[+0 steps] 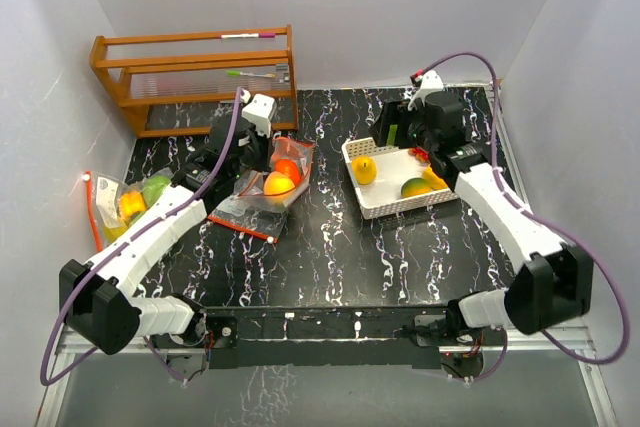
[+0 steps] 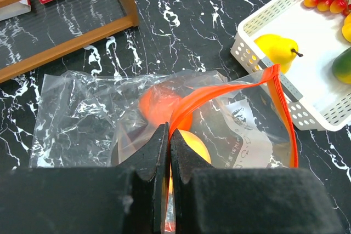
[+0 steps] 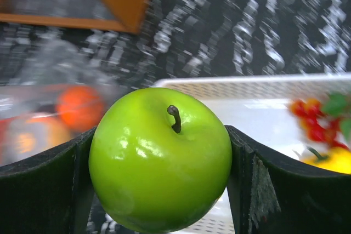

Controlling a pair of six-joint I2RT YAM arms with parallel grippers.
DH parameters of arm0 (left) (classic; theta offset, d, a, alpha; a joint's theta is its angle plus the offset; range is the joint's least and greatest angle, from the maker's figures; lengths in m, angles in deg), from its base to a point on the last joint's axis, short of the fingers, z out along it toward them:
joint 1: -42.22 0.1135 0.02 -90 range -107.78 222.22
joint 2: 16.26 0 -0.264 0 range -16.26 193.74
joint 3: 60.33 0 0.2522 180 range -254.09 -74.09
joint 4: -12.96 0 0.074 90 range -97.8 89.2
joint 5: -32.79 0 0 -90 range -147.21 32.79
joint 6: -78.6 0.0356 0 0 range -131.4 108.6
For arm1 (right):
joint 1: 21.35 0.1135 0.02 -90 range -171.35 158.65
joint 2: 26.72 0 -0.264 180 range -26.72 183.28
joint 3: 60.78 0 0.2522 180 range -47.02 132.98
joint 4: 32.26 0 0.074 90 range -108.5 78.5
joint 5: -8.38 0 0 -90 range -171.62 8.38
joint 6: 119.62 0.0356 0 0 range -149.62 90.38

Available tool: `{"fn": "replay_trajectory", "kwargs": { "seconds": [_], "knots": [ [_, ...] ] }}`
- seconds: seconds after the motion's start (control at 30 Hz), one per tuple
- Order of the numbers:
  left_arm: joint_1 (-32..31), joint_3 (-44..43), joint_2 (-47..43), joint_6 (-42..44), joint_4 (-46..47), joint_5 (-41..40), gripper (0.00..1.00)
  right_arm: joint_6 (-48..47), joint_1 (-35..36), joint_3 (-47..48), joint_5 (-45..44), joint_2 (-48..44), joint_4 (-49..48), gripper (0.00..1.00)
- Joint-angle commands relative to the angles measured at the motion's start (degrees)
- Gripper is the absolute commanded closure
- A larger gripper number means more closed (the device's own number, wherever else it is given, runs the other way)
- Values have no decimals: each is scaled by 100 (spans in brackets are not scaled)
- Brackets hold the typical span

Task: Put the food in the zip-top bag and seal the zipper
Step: Place the fake fruit in the zipper food storage bag.

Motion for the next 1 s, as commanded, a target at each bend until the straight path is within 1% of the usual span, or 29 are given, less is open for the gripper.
{"fn": "replay_trajectory", "kwargs": {
  "seconds": [0.0, 0.07, 0.17, 0.23, 0.33, 0.4, 0.57, 0.7, 0.8, 0.9, 0.97],
  "knots": [
    [47, 0, 15, -88, 119, 180, 100, 617, 312, -57, 1737, -515, -968, 51],
    [47, -7, 32, -122, 133, 257, 100, 739, 730, 53, 1853, -511, -1194, 51],
    [57, -7, 41, -164, 153, 394, 100, 863, 1454, 261, 1738, -322, -1469, 51],
    [56, -8, 42, -200, 169, 493, 100, 1080, 1775, 261, 1577, -197, -1748, 51],
    [60, 13, -12, -240, 230, 585, 100, 1580, 1991, -44, 1483, -103, -2419, 51],
    [71, 19, -49, -255, 246, 591, 100, 1766, 2105, -155, 1384, -28, -2662, 52],
    [99, 13, -76, -281, 262, 673, 100, 1844, 2367, -50, 1161, 308, -2675, 52],
    [125, 23, -123, -319, 284, 727, 100, 1847, 2509, 25, 752, 583, -2514, 51],
    [159, 14, -129, -344, 295, 788, 100, 1778, 2638, 233, 320, 826, -2158, 47],
    [191, 18, -143, -361, 302, 824, 100, 1691, 2740, 416, -160, 963, -1801, 33],
    [212, 18, -143, -372, 313, 859, 100, 1669, 2760, 457, -277, 987, -1733, 22]
  ]
}}
